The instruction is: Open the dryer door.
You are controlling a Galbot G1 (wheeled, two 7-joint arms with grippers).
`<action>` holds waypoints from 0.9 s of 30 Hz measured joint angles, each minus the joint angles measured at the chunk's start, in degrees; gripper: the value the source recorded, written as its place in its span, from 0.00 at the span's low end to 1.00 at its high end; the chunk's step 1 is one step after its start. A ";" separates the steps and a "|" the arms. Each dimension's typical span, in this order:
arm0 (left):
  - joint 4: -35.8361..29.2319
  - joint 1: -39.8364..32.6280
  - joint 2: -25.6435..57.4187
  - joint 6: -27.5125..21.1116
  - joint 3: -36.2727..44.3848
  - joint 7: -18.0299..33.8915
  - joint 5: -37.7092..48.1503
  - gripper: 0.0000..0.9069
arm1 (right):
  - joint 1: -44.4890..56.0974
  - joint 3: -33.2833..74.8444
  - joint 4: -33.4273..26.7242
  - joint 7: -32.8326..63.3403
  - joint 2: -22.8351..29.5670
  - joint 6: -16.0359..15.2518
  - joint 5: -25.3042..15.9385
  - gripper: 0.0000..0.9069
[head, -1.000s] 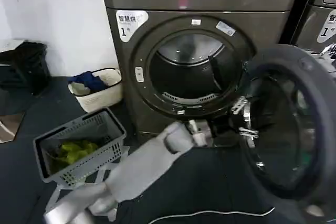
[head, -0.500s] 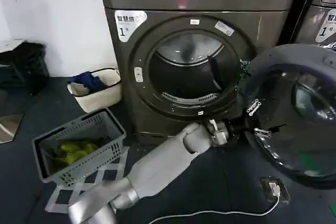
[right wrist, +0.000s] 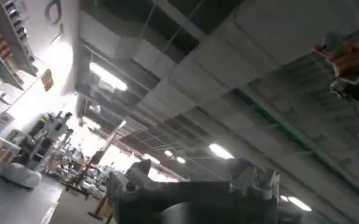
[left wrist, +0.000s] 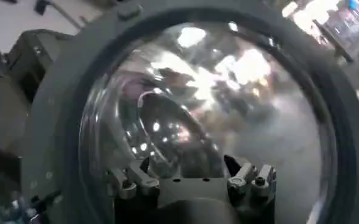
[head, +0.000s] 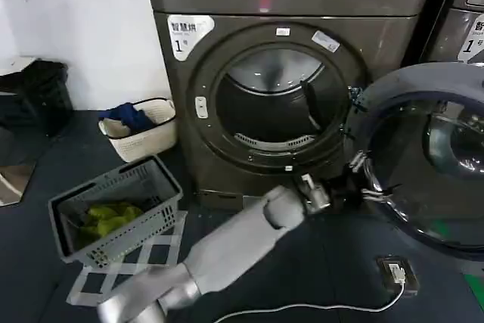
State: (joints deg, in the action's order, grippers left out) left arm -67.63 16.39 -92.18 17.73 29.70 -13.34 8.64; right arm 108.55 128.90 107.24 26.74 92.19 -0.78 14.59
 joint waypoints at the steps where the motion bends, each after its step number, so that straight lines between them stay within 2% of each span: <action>1: -2.30 0.26 0.00 -2.40 0.10 0.48 1.78 1.00 | 0.08 -0.03 -0.53 0.09 0.00 0.76 0.00 1.00; 4: -10.18 1.12 -0.01 -8.86 0.17 2.25 5.53 1.00 | 0.50 -0.52 -2.15 0.22 0.00 2.06 -0.02 1.00; 8: -21.45 2.53 1.89 -17.31 0.19 6.40 11.60 1.00 | 0.77 -1.37 -4.19 -0.23 0.01 2.23 0.29 1.00; 13: -36.46 4.56 15.97 -31.69 -1.18 15.74 25.13 1.00 | 0.22 -2.46 -4.47 -2.44 0.01 0.67 0.82 1.00; 17: -47.52 7.25 26.83 -41.04 -3.78 23.92 36.47 1.00 | -0.06 -3.43 -4.87 -3.52 0.01 -0.41 2.82 1.00; 23: -57.64 13.61 40.13 -50.82 -10.99 34.48 49.93 1.00 | -0.77 -5.18 -5.19 -4.82 -0.50 -0.54 3.72 1.00; 27: -59.67 18.11 47.10 -54.41 -17.22 41.17 58.48 1.00 | -1.25 -6.45 -4.93 -5.67 -1.71 -0.17 3.71 1.00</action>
State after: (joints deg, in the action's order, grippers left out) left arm -127.31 34.51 -45.09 -36.68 12.48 27.84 67.12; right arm 107.30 122.45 102.32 21.06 90.48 -0.94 18.29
